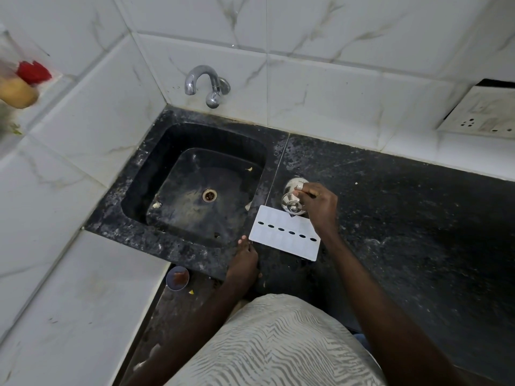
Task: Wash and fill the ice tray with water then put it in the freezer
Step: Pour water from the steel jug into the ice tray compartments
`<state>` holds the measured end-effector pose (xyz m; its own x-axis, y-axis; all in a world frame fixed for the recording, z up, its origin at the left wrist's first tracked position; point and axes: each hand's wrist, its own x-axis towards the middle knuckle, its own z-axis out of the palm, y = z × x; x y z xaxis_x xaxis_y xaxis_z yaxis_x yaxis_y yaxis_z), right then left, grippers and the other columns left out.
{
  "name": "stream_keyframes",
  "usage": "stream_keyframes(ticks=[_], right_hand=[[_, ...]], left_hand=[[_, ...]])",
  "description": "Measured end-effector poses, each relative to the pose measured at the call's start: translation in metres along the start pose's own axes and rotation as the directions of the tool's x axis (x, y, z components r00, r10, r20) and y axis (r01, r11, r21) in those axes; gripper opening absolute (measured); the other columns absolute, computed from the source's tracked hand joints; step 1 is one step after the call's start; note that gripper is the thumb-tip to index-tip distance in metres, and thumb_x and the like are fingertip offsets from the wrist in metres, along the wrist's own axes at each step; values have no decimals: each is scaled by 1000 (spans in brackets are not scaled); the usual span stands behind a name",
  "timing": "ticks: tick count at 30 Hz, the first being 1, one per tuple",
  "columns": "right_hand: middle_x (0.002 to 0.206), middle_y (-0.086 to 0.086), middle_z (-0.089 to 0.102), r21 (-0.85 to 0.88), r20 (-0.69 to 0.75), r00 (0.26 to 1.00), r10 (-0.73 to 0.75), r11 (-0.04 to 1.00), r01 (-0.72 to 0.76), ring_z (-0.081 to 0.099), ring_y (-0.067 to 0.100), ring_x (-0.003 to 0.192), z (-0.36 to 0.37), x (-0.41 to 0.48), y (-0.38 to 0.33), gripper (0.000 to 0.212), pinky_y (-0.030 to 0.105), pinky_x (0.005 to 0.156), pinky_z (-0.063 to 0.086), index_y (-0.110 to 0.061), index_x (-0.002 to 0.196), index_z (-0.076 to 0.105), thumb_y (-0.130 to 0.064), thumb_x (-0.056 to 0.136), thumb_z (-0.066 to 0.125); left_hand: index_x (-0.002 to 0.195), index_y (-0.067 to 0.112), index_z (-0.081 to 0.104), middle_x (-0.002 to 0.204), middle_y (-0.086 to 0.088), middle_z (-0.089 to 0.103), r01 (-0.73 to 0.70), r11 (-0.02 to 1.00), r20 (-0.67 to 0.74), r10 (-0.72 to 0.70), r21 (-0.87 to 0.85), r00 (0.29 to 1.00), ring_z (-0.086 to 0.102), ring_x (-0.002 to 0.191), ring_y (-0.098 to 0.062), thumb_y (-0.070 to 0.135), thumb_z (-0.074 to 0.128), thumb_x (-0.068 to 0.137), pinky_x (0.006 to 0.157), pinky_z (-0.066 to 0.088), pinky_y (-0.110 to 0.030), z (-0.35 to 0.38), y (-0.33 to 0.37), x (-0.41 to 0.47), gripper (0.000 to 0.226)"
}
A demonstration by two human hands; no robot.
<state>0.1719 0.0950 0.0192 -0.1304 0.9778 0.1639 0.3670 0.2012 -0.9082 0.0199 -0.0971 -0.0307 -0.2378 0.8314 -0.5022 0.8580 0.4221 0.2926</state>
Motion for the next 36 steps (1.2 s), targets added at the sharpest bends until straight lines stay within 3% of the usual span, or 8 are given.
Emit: stream_keyframes(ticks=[12,23,27,33,36], right_hand=[[98,2,79,-64,66,995,-79,994,84,72,18,91,20,-3,-11,17,37,82,59,-10,94,83,-6,78,86],[101,6,79,-94,66,992,-111,989,117,71,16,95,21,-5,-12,17,17,87,53,-8,95,84,-8,78,87],[99,7,79,-99,58,990,-128,986,133,71,15,94,21,-4,-14,16,21,86,55,-8,94,83,-9,78,87],[100,9,79,-108,51,990,-130,985,135,71,16,93,22,-3,-12,17,17,87,53,-7,95,83,-8,78,87],[100,8,79,-101,37,993,-109,988,112,72,16,94,23,-3,-12,17,24,86,56,-8,95,83,-8,78,87]], left_hand=[[159,-9,1,168,-27,-1,3,1000,-5,-3,1,1000,6,158,-35,18,74,90,127,15,-38,-1,1,-1,104],[159,-9,0,169,-26,-2,10,1000,-16,-10,-22,1000,7,158,-36,12,70,91,126,18,-39,-1,2,-2,100],[159,-9,0,169,-26,-1,7,1000,-11,-7,-17,1000,7,158,-35,12,70,92,126,16,-39,-2,2,-3,98],[159,-8,0,168,-26,-2,4,999,1,-4,-32,1000,6,158,-36,11,72,90,127,18,-39,-2,1,-3,102],[158,-9,0,168,-26,-2,2,1000,5,-2,-31,1000,6,158,-36,12,74,88,128,18,-39,-2,1,-3,105]])
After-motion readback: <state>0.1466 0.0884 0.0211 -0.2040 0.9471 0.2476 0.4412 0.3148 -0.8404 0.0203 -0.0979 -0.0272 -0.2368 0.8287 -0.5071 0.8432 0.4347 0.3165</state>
